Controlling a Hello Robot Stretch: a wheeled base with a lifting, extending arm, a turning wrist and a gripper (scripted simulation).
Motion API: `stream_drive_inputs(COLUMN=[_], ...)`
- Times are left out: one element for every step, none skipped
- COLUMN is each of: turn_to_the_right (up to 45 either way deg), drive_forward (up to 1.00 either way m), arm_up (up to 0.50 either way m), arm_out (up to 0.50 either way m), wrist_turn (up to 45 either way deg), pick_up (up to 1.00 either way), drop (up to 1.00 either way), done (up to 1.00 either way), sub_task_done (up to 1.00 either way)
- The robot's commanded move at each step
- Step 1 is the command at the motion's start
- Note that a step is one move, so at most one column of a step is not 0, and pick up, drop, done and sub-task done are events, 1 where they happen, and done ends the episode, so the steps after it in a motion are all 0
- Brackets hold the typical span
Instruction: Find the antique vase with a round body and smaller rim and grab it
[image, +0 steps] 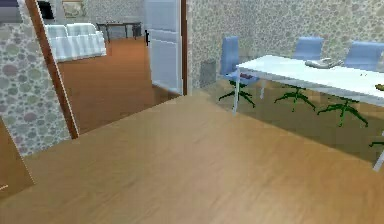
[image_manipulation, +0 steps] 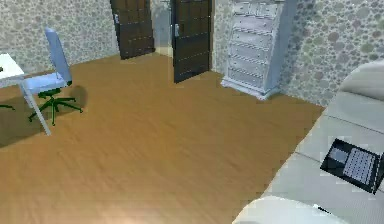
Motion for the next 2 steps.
stream_drive_inputs(turn_to_the_right=[39.0, 0.0], drive_forward=[0.0, 0.5], arm_up=[0.0, 0.0], arm_out=[0.0, 0.0], wrist_turn=[0.0, 0.0], pick_up=[0.0, 0.0], drop=[0.0, 0.0], done=[0.0, 0.0], sub_task_done=[0.0, 0.0])
